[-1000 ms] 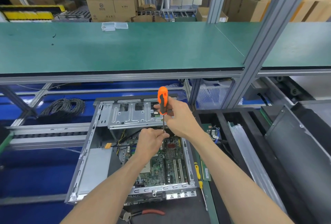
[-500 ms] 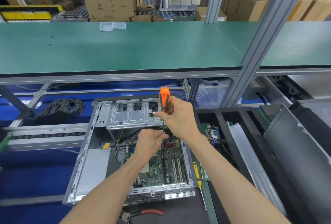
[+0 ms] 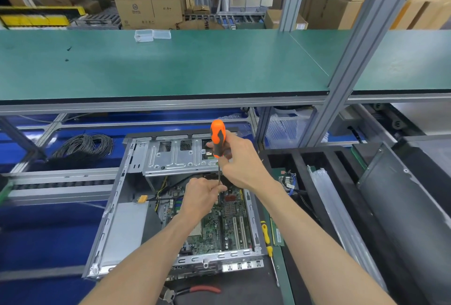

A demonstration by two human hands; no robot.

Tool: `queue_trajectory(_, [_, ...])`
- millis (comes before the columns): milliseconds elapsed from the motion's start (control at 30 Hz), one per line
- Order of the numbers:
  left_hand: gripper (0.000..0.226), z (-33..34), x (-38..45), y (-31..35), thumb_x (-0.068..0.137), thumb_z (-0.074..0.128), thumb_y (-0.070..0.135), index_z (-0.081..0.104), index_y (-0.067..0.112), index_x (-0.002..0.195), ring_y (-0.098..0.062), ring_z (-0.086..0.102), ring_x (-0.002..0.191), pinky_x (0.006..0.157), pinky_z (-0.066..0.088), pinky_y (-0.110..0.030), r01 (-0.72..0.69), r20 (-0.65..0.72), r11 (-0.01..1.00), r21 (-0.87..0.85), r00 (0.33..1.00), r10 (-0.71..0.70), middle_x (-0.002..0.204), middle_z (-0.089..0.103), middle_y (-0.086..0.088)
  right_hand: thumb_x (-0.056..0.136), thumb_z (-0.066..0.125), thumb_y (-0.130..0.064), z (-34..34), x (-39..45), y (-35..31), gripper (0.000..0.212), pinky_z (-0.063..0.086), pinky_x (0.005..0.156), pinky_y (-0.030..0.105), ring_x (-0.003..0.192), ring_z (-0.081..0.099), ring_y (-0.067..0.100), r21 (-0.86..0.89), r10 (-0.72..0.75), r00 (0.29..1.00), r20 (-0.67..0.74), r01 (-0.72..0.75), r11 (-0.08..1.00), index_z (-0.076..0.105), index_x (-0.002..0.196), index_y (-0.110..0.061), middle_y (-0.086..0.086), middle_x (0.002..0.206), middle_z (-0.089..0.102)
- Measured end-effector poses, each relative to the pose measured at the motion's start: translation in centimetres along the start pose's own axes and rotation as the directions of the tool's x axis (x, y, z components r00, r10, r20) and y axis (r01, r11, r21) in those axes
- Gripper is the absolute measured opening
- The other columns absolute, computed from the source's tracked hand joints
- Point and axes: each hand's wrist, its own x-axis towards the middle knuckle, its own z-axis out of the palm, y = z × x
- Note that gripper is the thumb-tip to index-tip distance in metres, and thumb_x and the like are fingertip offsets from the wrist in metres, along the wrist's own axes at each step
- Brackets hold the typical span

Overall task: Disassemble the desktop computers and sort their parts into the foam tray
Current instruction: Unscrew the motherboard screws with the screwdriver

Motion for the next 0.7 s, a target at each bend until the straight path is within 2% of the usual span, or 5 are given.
queue_trajectory(133, [0.027, 0.0, 0.1, 0.2, 0.091, 0.072, 0.025, 0.078, 0.008, 0.072, -0.007, 0.045, 0.044, 0.054, 0.030, -0.014, 0.013, 0.017, 1.000, -0.007, 1.000, -0.013, 0.035, 0.039, 0.014, 0.083, 0.080, -0.033, 0.3, 0.1, 0.0, 0.030, 0.050, 0.076, 0.042, 0.076, 0.060, 0.022, -0.088, 0.031, 0.988, -0.151, -0.045, 0.995, 0.060, 0.088, -0.011, 0.002, 0.080, 0.064])
queue_trajectory(333, [0.021, 0.1, 0.0, 0.1, 0.093, 0.071, 0.025, 0.081, 0.013, 0.078, -0.011, 0.043, 0.047, 0.057, 0.032, -0.026, -0.001, 0.035, 1.000, 0.030, 0.999, 0.000, 0.039, 0.048, 0.009, 0.085, 0.062, 0.002, 0.0, 0.0, 0.3, 0.029, 0.055, 0.089, 0.042, 0.096, 0.068, 0.015, 0.044, 0.038, 0.999, -0.016, -0.037, 0.998, 0.060, 0.111, -0.011, -0.002, 0.103, 0.074])
queue_trajectory(500, [0.026, 0.1, 0.2, -0.3, 0.089, 0.075, 0.023, 0.076, 0.012, 0.065, -0.004, 0.045, 0.045, 0.051, 0.028, -0.021, 0.013, 0.009, 1.000, 0.004, 1.000, -0.013, 0.032, 0.037, 0.012, 0.083, 0.079, -0.038, 0.8, 0.1, 0.6, 0.032, 0.052, 0.075, 0.041, 0.077, 0.060, 0.020, -0.089, 0.046, 0.990, -0.137, -0.058, 0.994, 0.061, 0.089, -0.013, 0.000, 0.080, 0.064])
queue_trajectory(600, [0.019, 0.2, 0.1, -0.2, 0.090, 0.073, 0.023, 0.081, 0.013, 0.075, 0.002, 0.048, 0.046, 0.051, 0.028, -0.011, -0.013, 0.025, 1.000, 0.014, 1.000, 0.012, 0.037, 0.047, 0.009, 0.087, 0.076, -0.023, 1.0, 0.1, 0.9, 0.019, 0.053, 0.081, 0.046, 0.082, 0.065, 0.025, -0.040, 0.078, 0.990, -0.119, -0.084, 0.996, 0.062, 0.094, -0.012, 0.001, 0.085, 0.071])
queue_trajectory(700, [0.024, 0.5, 0.1, -0.4, 0.091, 0.073, 0.026, 0.079, 0.012, 0.072, -0.012, 0.041, 0.043, 0.053, 0.035, -0.027, -0.015, 0.031, 0.998, 0.059, 0.999, 0.013, 0.041, 0.052, 0.001, 0.087, 0.064, 0.001, 0.5, 0.1, 0.8, 0.022, 0.055, 0.090, 0.045, 0.097, 0.071, 0.019, 0.069, 0.055, 0.998, -0.029, -0.053, 0.996, 0.063, 0.108, -0.008, 0.001, 0.104, 0.076])
